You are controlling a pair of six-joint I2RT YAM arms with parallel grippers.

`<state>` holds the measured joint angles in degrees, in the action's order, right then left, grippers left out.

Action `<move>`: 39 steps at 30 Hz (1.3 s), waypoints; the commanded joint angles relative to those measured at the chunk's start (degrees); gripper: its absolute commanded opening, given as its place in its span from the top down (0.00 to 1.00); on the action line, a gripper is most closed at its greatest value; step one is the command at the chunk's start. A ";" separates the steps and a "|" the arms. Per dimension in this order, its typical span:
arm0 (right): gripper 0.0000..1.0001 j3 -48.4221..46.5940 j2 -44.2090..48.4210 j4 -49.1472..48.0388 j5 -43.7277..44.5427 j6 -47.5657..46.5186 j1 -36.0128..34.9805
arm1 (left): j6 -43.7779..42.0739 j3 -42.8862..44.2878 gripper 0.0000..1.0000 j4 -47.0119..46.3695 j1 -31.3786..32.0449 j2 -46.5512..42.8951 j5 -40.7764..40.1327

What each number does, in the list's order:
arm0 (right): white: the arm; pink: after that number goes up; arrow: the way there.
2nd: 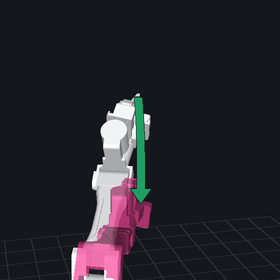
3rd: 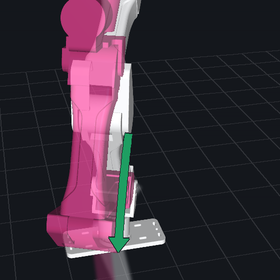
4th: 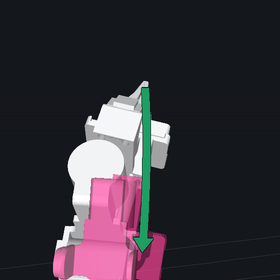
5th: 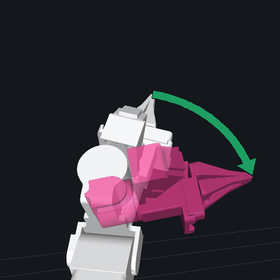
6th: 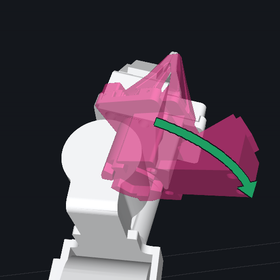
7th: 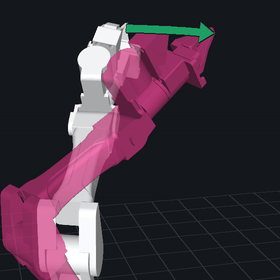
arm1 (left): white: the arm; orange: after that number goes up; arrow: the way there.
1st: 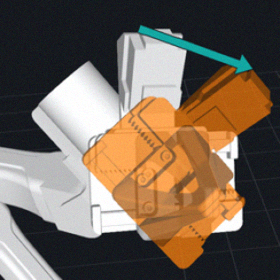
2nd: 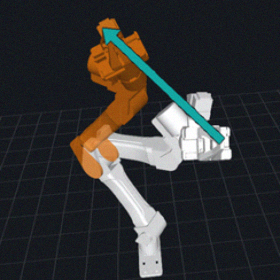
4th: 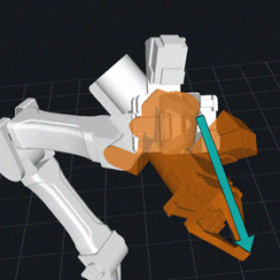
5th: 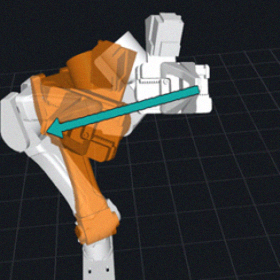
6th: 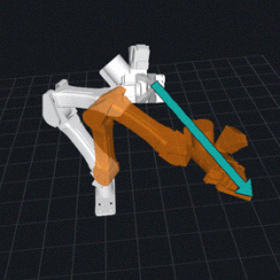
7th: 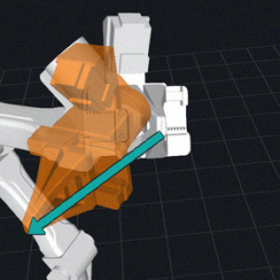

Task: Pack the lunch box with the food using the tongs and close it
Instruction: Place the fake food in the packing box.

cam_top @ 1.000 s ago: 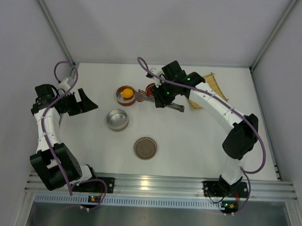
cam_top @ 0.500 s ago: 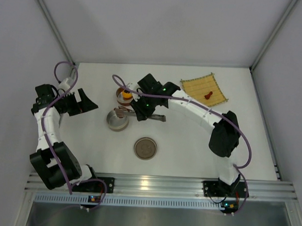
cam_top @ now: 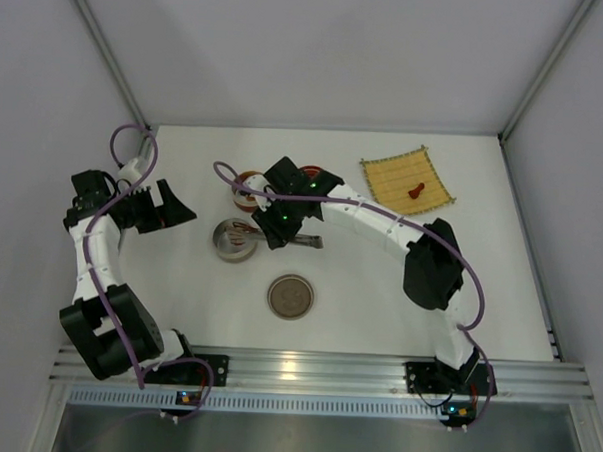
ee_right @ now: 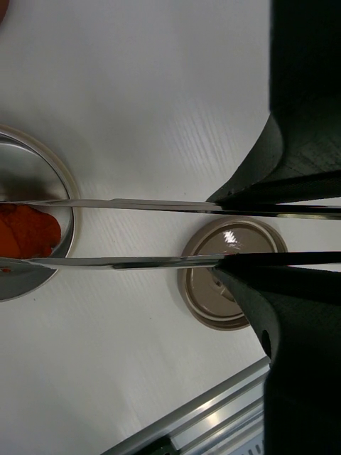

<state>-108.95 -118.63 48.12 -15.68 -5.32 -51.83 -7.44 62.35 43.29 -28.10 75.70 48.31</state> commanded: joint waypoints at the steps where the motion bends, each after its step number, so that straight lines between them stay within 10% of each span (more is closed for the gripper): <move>1: 0.90 -4.25 -0.37 -4.70 -0.40 0.49 -1.51 | -1.61 -0.47 0.02 -1.89 -0.47 -2.05 0.73; 25: 0.50 -5.49 -2.49 -3.21 -1.28 0.84 -3.01 | -3.28 -0.65 0.02 -1.54 -0.47 -2.49 -0.06; 39: 0.53 0.81 10.60 -3.38 0.74 0.75 4.10 | -3.63 0.14 0.02 -0.48 -0.38 -3.98 -0.68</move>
<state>-109.82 -117.78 47.40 -15.16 -4.89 -52.01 -9.78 62.11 43.42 -28.10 73.87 46.83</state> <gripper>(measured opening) 0.475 0.983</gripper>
